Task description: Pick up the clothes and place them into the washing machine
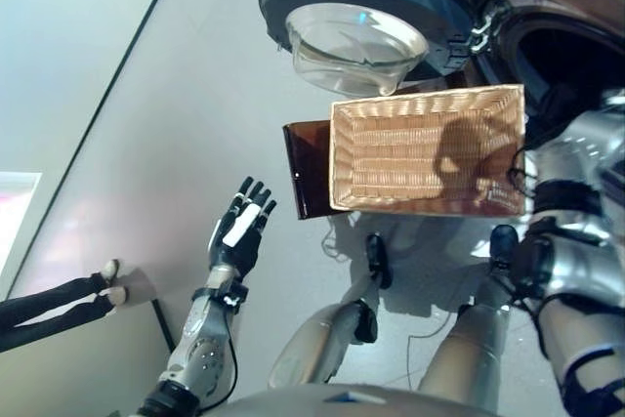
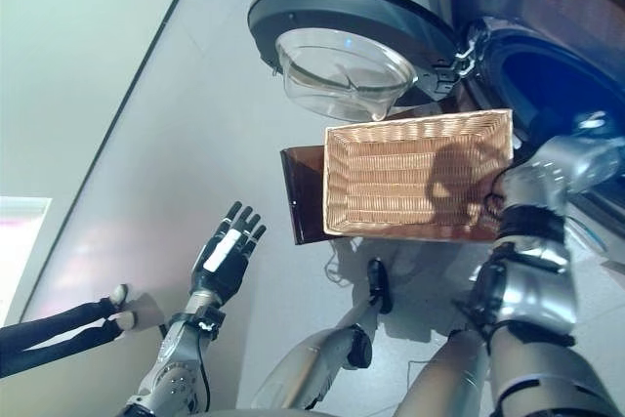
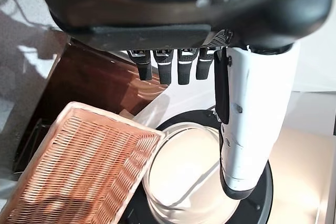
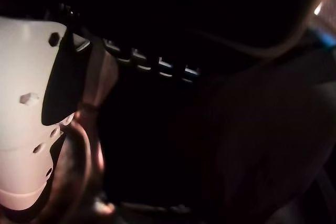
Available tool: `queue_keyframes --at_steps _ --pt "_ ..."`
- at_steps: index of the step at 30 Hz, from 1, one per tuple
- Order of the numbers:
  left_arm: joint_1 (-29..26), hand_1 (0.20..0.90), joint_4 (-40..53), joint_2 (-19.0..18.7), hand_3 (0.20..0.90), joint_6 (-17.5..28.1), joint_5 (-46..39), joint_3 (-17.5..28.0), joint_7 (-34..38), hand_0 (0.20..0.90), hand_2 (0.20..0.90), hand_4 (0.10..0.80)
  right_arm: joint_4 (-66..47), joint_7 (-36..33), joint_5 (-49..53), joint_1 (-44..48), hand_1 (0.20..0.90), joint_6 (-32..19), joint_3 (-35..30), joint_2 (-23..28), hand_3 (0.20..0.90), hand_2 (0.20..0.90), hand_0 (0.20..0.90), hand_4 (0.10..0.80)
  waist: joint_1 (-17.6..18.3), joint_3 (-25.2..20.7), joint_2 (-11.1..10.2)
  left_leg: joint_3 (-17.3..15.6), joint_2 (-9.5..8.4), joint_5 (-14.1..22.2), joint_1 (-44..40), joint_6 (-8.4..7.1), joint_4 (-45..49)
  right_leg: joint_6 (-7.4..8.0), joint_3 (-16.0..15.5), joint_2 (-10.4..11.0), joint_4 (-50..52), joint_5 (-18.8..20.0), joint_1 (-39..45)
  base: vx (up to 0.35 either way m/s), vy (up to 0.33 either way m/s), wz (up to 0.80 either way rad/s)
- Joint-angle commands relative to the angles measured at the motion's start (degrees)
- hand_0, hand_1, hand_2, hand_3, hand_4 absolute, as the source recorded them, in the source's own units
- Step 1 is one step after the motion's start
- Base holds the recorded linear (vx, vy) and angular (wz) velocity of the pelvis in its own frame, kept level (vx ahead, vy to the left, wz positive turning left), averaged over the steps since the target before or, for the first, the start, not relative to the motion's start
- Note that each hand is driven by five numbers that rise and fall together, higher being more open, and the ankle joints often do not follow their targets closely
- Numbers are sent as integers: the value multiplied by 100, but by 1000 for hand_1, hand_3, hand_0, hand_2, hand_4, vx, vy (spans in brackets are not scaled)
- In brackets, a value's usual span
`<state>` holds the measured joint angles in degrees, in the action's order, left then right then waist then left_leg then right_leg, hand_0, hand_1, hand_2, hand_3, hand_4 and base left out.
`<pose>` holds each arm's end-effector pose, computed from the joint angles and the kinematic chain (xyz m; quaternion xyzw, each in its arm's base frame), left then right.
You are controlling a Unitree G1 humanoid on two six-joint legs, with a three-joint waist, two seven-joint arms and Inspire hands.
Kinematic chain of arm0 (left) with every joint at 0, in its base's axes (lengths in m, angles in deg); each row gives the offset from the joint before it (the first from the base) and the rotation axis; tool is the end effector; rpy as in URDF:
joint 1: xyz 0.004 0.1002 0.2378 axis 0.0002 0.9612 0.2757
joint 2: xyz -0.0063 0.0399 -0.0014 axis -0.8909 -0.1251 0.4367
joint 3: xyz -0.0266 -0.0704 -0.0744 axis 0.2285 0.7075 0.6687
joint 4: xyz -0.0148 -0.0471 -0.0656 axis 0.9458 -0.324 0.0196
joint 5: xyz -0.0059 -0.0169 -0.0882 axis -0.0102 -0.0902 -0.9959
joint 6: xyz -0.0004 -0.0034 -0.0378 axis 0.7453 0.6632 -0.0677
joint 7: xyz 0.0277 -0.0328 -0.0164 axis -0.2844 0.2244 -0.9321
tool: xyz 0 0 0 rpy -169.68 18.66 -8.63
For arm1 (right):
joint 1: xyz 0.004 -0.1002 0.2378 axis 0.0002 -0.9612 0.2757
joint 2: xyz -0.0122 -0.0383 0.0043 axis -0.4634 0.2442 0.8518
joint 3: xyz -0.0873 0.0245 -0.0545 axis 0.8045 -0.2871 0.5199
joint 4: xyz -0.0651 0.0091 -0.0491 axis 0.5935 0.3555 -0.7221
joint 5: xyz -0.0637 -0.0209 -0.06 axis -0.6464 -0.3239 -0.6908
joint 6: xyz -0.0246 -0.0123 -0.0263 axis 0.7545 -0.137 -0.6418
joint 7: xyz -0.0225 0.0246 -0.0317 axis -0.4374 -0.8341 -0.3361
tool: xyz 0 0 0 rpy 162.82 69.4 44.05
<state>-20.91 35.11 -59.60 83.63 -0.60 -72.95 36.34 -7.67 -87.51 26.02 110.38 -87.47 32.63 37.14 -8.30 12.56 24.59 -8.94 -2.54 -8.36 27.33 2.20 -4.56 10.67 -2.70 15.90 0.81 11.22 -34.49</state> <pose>0.1536 0.1641 -0.0100 -0.3719 0.0799 -0.0033 0.9248 0.2981 -0.2993 0.1872 0.4528 -0.2961 -0.4944 0.6803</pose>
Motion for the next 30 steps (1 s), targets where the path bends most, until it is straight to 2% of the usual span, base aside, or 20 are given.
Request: queue_keyframes --at_steps 1,2,3,4,8,17,20,27,30 --pt "55 900 7 -80 900 533 209 456 18 900 900 800 -652 -930 -2222 -462 900 322 700 397 900 900 900 800 -266 -426 80 5 -22 292 -227 -661 -44 -321 -203 -244 540 -418 -136 0 0 0" --pt "59 900 8 -73 900 533 214 456 21 900 900 800 -725 -1045 -2335 -472 900 367 707 361 900 900 900 800 -263 -428 84 6 -22 293 -227 -661 -44 -320 -204 -244 538 -418 -135 -15 18 5" --pt "77 900 -12 -64 900 611 347 444 40 900 900 800 -742 -1676 -3464 -634 900 823 931 245 900 900 900 800 -296 -429 85 23 -32 286 -235 -646 -44 -319 -207 -222 514 -395 -106 -9 24 5" --pt "75 900 -36 -63 900 636 384 424 63 900 900 800 -572 -2018 -3900 -640 900 1094 1037 239 900 900 900 800 -316 -441 78 32 -43 283 -243 -641 -44 -317 -215 -211 504 -387 -88 -10 34 3" --pt "47 900 -130 -56 900 735 412 454 57 900 900 800 -220 -2374 -4874 -685 900 1859 1478 160 900 900 900 800 -356 -466 49 60 -68 273 -260 -626 -44 -318 -235 -192 473 -350 -57 4 14 2" --pt "67 900 -99 -21 900 781 399 443 96 900 900 800 149 -2308 -5090 -880 900 2083 1792 -316 900 900 900 800 -401 -490 -68 94 -92 294 -264 -618 -44 -291 -314 -144 355 -276 74 8 15 4" --pt "40 900 -169 4 900 799 425 439 144 900 900 800 436 -2278 -5159 -948 900 2158 1975 -492 900 900 900 800 -401 -489 -153 115 -94 314 -285 -618 -44 -289 -321 -144 330 -254 134 0 0 0" --pt "-89 900 -576 28 900 776 763 469 240 900 900 800 1025 -1730 -5027 -1312 900 2203 2366 -826 900 900 900 800 -316 -488 -400 131 -62 358 -396 -615 -44 -287 -364 -162 297 -218 281 0 0 0" --pt "-179 900 -1029 73 900 728 1068 497 300 900 900 800 1436 -1505 -4957 -1501 900 2244 2507 -897 900 900 900 800 -274 -513 -532 134 -37 384 -496 -627 -44 -277 -393 -168 248 -208 438 16 -20 4"
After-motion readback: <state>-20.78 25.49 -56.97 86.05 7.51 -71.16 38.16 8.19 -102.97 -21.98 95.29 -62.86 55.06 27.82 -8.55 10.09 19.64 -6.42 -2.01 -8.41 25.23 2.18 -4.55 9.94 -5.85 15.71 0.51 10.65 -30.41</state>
